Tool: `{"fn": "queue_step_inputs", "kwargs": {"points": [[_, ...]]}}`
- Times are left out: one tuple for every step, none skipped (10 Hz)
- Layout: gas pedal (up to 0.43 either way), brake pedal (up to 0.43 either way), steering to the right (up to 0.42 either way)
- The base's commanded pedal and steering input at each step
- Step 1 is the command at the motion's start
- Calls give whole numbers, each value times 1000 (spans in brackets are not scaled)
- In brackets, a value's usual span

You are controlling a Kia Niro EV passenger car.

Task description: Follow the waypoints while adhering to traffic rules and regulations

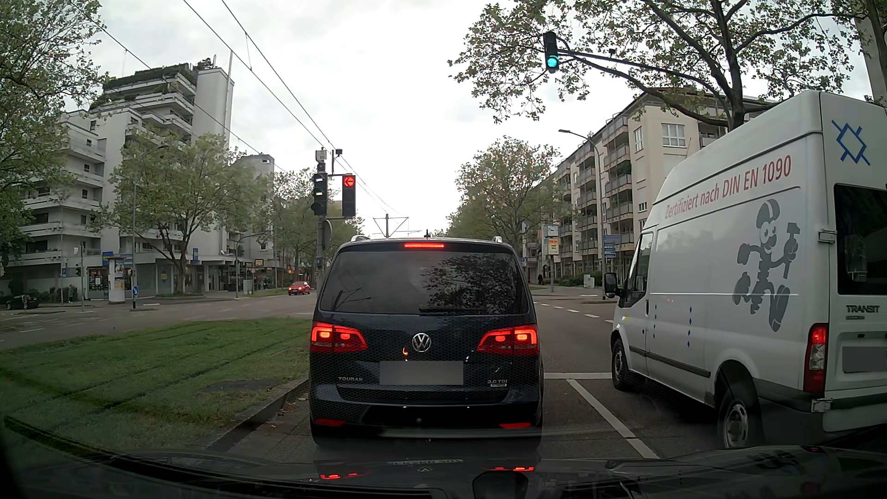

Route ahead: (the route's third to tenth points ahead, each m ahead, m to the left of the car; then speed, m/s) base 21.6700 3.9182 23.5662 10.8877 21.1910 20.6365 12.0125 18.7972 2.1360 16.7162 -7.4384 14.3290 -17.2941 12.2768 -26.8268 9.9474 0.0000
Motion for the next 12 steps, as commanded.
{"fn": "queue_step_inputs", "kwargs": {"points": [[0,152,-3],[0,152,-3],[0,152,-3],[0,152,-3],[0,152,-3],[0,152,-3],[0,152,-3],[0,152,-3],[0,152,-2],[0,152,-3],[0,152,-3],[0,152,-2]]}}
